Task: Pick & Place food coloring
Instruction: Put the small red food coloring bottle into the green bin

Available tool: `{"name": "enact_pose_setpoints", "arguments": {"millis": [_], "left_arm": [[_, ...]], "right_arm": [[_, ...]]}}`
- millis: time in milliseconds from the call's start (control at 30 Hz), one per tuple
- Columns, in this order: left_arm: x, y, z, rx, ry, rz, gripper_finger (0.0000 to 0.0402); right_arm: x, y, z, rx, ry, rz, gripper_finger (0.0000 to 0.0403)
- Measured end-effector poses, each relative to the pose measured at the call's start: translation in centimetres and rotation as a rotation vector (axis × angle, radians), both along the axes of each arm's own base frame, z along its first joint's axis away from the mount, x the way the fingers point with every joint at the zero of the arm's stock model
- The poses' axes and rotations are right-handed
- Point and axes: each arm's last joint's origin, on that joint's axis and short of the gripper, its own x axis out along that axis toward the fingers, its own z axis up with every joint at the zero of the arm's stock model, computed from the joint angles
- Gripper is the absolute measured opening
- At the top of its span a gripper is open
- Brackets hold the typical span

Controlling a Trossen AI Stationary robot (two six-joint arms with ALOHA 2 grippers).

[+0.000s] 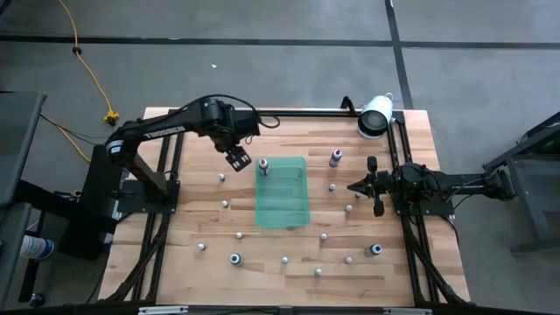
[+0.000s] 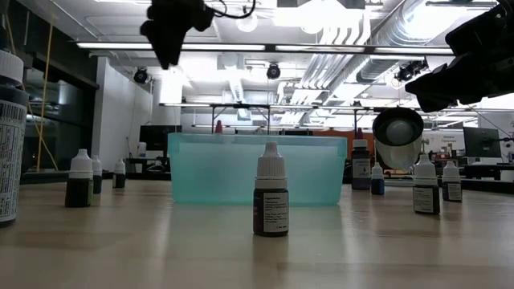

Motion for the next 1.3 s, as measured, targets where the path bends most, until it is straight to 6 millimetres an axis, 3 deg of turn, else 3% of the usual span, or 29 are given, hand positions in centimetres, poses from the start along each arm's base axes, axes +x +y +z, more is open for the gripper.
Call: {"name": "enact_pose_setpoints", "arguments": {"millis": [133,467,733,967,1300], "left_arm": [[-1.2,-0.4,-1.7,-0.019,0.058,0.063,0.0211],[-4.5,-1.2,-9.4,-0.068,0.026,0.128,0.0211],[-4.7,-1.3,-14.1,-0.094,0.012,0.137,0.0211],[-5.0,-0.5,-16.3,-0.095,-0.009,0.175,0.0211],[-5.5,0.4,-17.8,-0.085,-0.032,0.185,0.0211]], "right_arm": [[0.0,0.0,0.0,0.000,0.000,0.000,0.0000],[0.0,0.0,0.0,0.000,0.000,0.000,0.0000],[0.0,0.0,0.0,0.000,0.000,0.000,0.0000],[0.0,0.0,0.0,0.000,0.000,0.000,0.0000],[0.0,0.0,0.0,0.000,0.001,0.000,0.0000]]}}
